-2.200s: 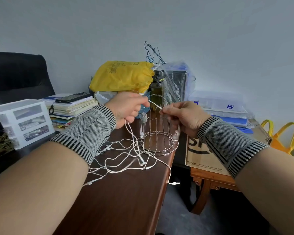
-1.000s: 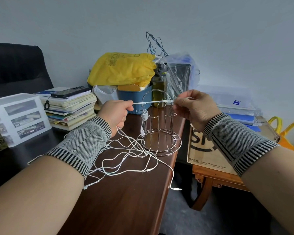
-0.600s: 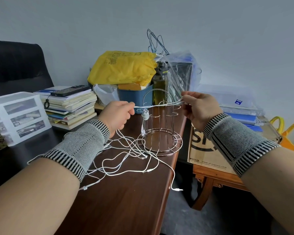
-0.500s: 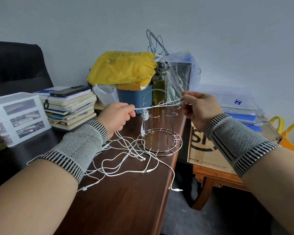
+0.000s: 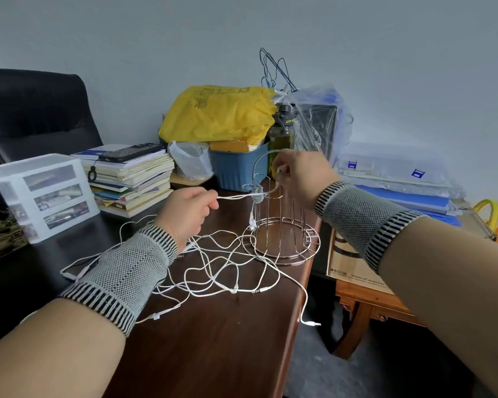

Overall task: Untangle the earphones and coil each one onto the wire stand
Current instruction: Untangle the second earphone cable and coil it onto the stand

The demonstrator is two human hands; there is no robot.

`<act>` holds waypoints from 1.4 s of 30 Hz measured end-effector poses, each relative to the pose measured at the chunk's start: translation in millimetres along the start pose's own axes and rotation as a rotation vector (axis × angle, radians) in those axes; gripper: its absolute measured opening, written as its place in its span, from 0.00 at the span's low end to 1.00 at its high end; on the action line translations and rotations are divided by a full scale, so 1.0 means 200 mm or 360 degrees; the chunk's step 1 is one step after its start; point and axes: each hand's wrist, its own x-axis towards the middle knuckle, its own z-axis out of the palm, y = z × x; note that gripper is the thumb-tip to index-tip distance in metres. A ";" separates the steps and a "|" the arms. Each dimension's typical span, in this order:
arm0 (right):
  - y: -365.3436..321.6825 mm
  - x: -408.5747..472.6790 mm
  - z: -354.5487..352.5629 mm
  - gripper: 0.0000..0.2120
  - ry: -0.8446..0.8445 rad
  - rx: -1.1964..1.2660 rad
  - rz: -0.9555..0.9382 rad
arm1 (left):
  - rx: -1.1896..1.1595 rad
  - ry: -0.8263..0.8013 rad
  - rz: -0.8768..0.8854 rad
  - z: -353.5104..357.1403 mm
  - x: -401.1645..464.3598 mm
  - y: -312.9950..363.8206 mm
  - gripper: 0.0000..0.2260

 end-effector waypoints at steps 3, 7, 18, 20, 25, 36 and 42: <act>-0.01 0.02 0.03 0.13 -0.0157 -0.0168 -0.0030 | 0.0024 -0.0141 0.0052 0.01 -0.03 -0.01 0.13; 0.01 0.02 0.03 0.14 -0.0270 -0.0231 -0.0038 | 0.0076 -0.0378 0.0079 0.02 -0.05 -0.03 0.16; 0.08 -0.07 0.02 0.11 -0.0132 -0.0263 -0.0186 | 0.0139 -0.0553 0.0024 0.10 -0.10 -0.12 0.16; 0.09 -0.09 0.02 0.11 -0.0090 -0.0231 -0.0191 | 0.0133 -0.0551 0.0011 0.10 -0.11 -0.13 0.16; 0.06 -0.17 0.03 0.07 0.0176 -0.0144 -0.0299 | 0.0004 -0.0430 -0.0008 0.14 -0.14 -0.15 0.12; 0.01 -0.20 0.13 0.14 -0.0069 -0.0195 -0.0300 | -0.0075 -0.0237 -0.0037 0.22 -0.13 -0.19 0.12; -0.01 -0.17 0.14 0.15 -0.0020 -0.0217 -0.0417 | -0.0146 -0.0246 -0.0134 0.26 -0.08 -0.17 0.12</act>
